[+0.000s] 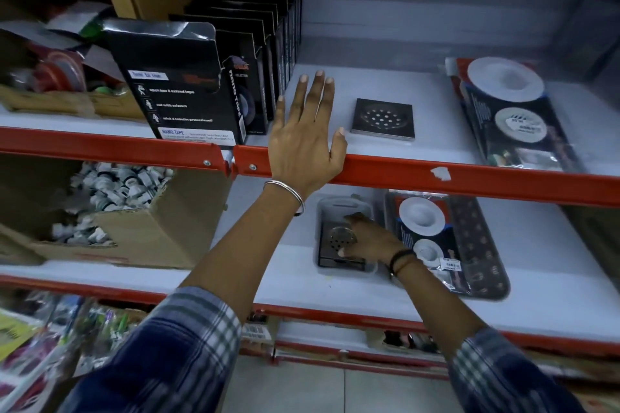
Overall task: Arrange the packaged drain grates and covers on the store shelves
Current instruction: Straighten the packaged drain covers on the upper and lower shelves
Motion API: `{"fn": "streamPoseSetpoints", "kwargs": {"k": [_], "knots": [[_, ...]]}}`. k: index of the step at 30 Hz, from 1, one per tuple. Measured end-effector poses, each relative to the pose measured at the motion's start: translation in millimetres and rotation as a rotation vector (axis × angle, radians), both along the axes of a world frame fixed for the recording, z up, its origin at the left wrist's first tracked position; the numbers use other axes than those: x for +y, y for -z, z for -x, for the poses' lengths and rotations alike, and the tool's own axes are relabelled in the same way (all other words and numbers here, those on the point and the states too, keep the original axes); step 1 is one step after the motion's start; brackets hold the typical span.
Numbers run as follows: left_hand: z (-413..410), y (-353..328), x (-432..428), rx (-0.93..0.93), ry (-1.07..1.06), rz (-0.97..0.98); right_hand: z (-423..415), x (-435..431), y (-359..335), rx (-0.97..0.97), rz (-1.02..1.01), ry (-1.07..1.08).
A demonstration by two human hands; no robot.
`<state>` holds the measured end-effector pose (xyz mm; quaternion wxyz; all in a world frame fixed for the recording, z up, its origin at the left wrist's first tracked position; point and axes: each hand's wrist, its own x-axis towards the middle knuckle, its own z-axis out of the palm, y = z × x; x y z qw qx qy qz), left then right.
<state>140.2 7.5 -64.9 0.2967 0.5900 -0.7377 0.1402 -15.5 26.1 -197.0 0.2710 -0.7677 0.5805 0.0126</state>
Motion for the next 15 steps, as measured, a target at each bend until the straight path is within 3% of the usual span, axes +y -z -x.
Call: {"fn": "streamPoseSetpoints", "kwargs": {"k": [6,9,12,15], "knots": [[1.2,-5.7,7.8,-0.009,0.003,-0.018,29.8,70.1,-145.3,-0.405,-0.058,-0.080],[-0.2,-6.0,7.5,-0.018,0.005,-0.047,40.2,66.3,-194.8,-0.506,0.083,-0.102],[-0.7,-6.2,8.6,-0.014,0.011,-0.053,43.7,28.4,-216.4,-0.455,0.336,-0.051],[0.3,-4.9,7.1,-0.015,0.008,-0.045,45.2,-25.9,-206.9,-0.171,0.362,0.020]]}}
